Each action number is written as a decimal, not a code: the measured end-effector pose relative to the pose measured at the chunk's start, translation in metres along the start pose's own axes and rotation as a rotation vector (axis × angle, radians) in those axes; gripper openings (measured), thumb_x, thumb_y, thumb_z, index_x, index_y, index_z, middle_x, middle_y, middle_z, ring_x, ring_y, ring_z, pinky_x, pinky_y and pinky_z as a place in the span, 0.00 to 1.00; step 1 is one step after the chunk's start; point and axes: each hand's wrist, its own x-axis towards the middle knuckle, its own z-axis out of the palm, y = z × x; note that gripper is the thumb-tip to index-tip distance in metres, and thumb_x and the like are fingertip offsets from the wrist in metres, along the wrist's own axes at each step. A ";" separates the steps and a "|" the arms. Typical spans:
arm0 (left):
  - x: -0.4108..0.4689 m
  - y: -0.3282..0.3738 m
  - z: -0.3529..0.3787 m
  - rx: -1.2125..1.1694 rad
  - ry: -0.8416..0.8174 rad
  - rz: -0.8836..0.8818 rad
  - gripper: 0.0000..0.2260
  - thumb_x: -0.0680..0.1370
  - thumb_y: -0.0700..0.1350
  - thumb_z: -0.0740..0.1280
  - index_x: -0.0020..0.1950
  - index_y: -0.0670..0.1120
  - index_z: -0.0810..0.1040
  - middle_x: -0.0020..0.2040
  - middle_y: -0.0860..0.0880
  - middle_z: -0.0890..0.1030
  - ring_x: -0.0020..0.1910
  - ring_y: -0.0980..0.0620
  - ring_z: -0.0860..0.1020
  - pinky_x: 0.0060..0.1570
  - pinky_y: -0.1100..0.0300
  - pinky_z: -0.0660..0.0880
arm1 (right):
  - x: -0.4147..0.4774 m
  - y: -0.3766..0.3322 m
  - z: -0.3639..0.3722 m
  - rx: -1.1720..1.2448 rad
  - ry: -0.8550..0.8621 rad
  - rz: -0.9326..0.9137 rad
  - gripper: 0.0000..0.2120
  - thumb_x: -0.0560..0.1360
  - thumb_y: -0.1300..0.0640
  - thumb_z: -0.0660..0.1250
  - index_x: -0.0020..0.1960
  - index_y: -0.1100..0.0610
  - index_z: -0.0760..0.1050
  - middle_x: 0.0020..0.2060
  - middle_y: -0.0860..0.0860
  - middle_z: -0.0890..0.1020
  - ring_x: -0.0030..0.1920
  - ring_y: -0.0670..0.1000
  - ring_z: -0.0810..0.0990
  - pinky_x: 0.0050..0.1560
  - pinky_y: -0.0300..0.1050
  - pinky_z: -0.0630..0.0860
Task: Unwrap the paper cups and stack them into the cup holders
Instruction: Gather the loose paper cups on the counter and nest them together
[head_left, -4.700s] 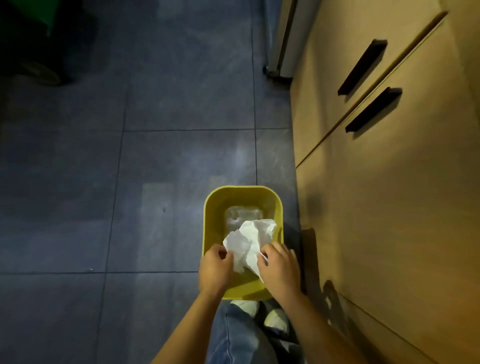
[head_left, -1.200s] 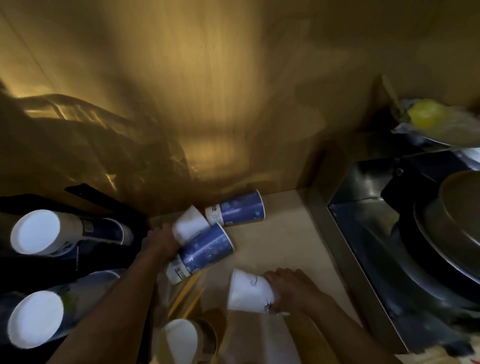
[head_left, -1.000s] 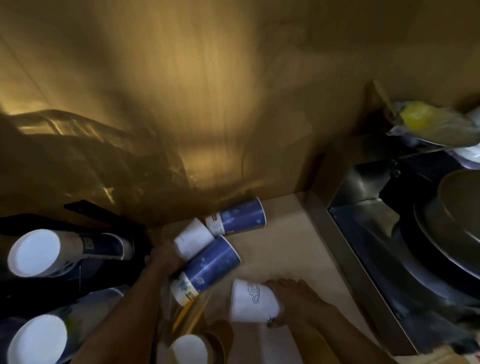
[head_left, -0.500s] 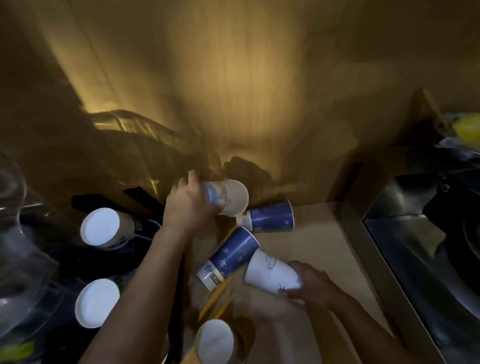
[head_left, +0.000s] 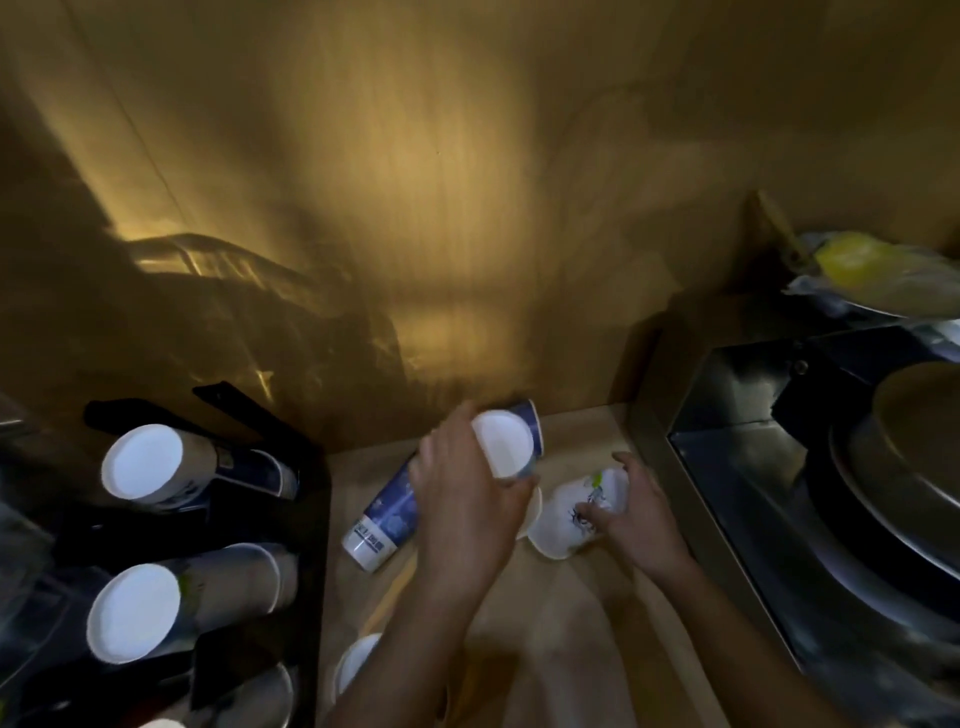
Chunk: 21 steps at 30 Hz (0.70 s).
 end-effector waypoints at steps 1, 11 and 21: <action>-0.006 -0.007 0.011 -0.032 -0.033 -0.040 0.34 0.66 0.46 0.76 0.68 0.52 0.64 0.63 0.50 0.72 0.62 0.50 0.67 0.63 0.50 0.67 | -0.001 0.001 -0.004 0.004 0.030 0.006 0.38 0.62 0.55 0.77 0.67 0.52 0.62 0.63 0.57 0.71 0.61 0.58 0.71 0.61 0.60 0.71; -0.036 -0.068 0.081 -0.137 -0.235 -0.376 0.41 0.65 0.47 0.77 0.71 0.55 0.59 0.69 0.49 0.68 0.68 0.46 0.67 0.66 0.45 0.67 | -0.023 -0.015 -0.041 0.064 0.230 -0.051 0.40 0.60 0.52 0.78 0.65 0.48 0.61 0.63 0.55 0.70 0.62 0.59 0.70 0.59 0.63 0.72; -0.045 -0.089 0.105 -0.185 -0.288 -0.288 0.35 0.62 0.48 0.79 0.64 0.58 0.67 0.64 0.51 0.72 0.65 0.48 0.68 0.67 0.45 0.67 | -0.060 -0.065 -0.081 0.026 0.258 -0.437 0.22 0.67 0.50 0.73 0.58 0.51 0.70 0.59 0.49 0.68 0.60 0.51 0.70 0.56 0.56 0.76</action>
